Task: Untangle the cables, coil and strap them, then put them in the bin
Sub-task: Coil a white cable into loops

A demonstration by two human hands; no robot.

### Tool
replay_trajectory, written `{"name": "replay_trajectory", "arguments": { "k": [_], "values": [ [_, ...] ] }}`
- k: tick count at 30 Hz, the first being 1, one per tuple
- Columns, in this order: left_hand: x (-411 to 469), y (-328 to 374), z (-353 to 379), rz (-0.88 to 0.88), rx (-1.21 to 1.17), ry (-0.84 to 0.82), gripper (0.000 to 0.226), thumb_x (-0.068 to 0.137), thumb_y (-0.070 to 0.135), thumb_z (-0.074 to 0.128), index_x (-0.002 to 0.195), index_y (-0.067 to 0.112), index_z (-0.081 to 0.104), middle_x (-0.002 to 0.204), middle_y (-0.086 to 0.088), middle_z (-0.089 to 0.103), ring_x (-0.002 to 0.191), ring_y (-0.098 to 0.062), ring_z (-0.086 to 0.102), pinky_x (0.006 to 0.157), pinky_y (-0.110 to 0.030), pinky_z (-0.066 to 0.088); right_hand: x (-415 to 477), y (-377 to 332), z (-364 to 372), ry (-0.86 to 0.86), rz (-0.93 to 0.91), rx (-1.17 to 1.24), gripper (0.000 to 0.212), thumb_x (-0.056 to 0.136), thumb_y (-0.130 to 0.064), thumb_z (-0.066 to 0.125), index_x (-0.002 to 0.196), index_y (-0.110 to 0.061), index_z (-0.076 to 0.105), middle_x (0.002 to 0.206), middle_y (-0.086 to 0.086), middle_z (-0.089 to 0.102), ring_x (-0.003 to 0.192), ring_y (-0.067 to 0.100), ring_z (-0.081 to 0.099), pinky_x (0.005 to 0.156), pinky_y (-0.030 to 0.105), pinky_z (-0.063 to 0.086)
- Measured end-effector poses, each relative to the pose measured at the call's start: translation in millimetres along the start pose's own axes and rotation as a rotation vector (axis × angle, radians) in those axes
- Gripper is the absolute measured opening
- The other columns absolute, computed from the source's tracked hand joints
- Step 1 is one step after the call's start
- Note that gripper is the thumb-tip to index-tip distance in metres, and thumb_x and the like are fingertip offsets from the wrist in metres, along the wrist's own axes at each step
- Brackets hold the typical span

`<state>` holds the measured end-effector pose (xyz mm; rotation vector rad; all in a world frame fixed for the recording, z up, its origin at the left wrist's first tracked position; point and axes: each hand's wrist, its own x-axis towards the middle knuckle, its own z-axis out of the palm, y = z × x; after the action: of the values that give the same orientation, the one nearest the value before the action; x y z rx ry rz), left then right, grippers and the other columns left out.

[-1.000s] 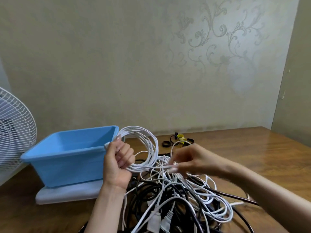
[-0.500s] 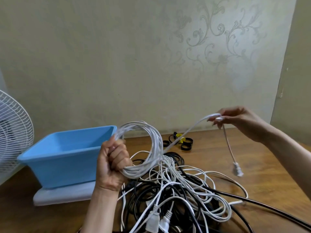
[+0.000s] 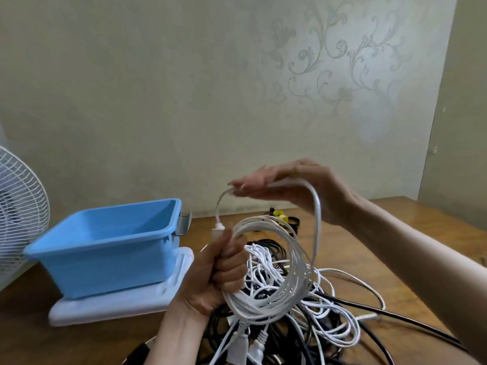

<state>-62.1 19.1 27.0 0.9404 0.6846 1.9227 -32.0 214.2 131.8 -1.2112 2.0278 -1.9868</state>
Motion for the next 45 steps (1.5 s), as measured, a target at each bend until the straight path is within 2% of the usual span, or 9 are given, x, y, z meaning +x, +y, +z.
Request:
{"name": "replay_trajectory", "arguments": {
  "k": [4, 10, 18, 22, 28, 33, 36, 41, 45],
  "values": [
    [4, -1, -1, 0.071, 0.034, -0.001, 0.046, 0.086, 0.055, 0.054, 0.088, 0.010, 0.061, 0.055, 0.007, 0.031, 0.043, -0.003, 0.029, 0.041, -0.011, 0.030, -1, 12, 4, -0.096, 0.124, -0.041, 0.028, 0.082, -0.024, 0.057, 0.098, -0.008, 0.073, 0.113, 0.025, 0.065, 0.106, 0.033, 0.061, 0.099, 0.038, 0.047],
    [10, -5, 9, 0.131, 0.132, 0.334, 0.063, 0.056, 0.064, 0.078, 0.064, 0.004, 0.063, 0.031, 0.009, 0.026, 0.024, 0.000, 0.022, 0.031, -0.010, 0.017, -7, 18, 11, -0.042, 0.031, -0.291, 0.036, 0.078, 0.016, 0.063, 0.105, -0.007, 0.063, 0.100, 0.011, 0.067, 0.089, 0.016, 0.066, 0.085, 0.029, 0.054],
    [8, -3, 17, 0.088, 0.140, 0.469, 0.062, 0.049, 0.065, 0.080, 0.058, 0.005, 0.063, 0.029, 0.009, 0.026, 0.023, -0.001, 0.023, 0.031, -0.009, 0.017, 3, 27, -4, 0.102, 0.003, -0.959, 0.007, 0.084, -0.012, 0.072, 0.090, -0.016, 0.075, 0.079, -0.015, 0.060, 0.067, 0.000, 0.054, 0.064, 0.011, 0.039],
    [9, -3, 21, 0.098, 0.092, 0.536, 0.072, 0.074, 0.076, 0.047, 0.057, 0.007, 0.059, 0.031, 0.009, 0.024, 0.023, -0.001, 0.021, 0.032, -0.010, 0.014, 13, 28, -5, 0.056, -0.112, -1.085, 0.006, 0.086, -0.019, 0.070, 0.091, -0.019, 0.073, 0.085, -0.013, 0.063, 0.076, -0.001, 0.050, 0.068, 0.014, 0.038],
    [13, -7, 23, 0.175, 0.205, 0.577, 0.054, 0.045, 0.055, 0.088, 0.060, 0.013, 0.057, 0.038, 0.010, 0.022, 0.027, 0.002, 0.019, 0.029, -0.007, 0.017, 21, 51, 22, -0.049, 0.002, -0.770, 0.011, 0.095, -0.007, 0.052, 0.102, -0.014, 0.057, 0.081, 0.005, 0.066, 0.069, 0.006, 0.059, 0.067, 0.024, 0.049],
    [19, -11, 29, 0.157, 0.361, 0.758, 0.030, 0.082, 0.030, 0.069, 0.064, 0.016, 0.050, 0.041, 0.009, 0.021, 0.029, 0.000, 0.017, 0.032, -0.009, 0.014, 24, 54, 13, -0.084, 0.230, -0.744, 0.013, 0.098, -0.006, 0.048, 0.103, -0.015, 0.057, 0.065, -0.006, 0.057, 0.054, 0.008, 0.053, 0.051, 0.021, 0.048],
    [21, -17, 28, 0.142, 0.666, 0.892, 0.024, 0.088, 0.014, 0.061, 0.066, 0.018, 0.052, 0.046, 0.008, 0.030, 0.035, -0.004, 0.025, 0.035, -0.015, 0.024, 23, 49, 7, -0.115, 0.320, -0.631, 0.013, 0.099, -0.014, 0.050, 0.103, -0.012, 0.062, 0.067, 0.000, 0.057, 0.055, 0.015, 0.055, 0.046, 0.026, 0.051],
    [19, -32, 27, 0.337, 1.908, 1.118, 0.028, 0.073, 0.012, 0.078, 0.099, 0.012, 0.067, 0.070, 0.002, 0.068, 0.063, -0.016, 0.064, 0.052, -0.023, 0.043, 19, 50, 7, -0.052, 0.340, -0.668, 0.017, 0.096, -0.024, 0.057, 0.092, -0.014, 0.070, 0.055, -0.010, 0.056, 0.047, 0.004, 0.049, 0.044, 0.021, 0.043],
    [19, -39, 29, 0.605, 2.315, 1.284, 0.026, 0.061, 0.003, 0.083, 0.082, 0.007, 0.069, 0.086, -0.008, 0.064, 0.080, -0.027, 0.050, 0.065, -0.034, 0.037, 16, 57, 10, 0.072, 0.246, -0.693, 0.028, 0.091, -0.031, 0.063, 0.092, -0.005, 0.073, 0.073, 0.000, 0.057, 0.072, 0.004, 0.046, 0.066, 0.028, 0.042]
  ]
}}
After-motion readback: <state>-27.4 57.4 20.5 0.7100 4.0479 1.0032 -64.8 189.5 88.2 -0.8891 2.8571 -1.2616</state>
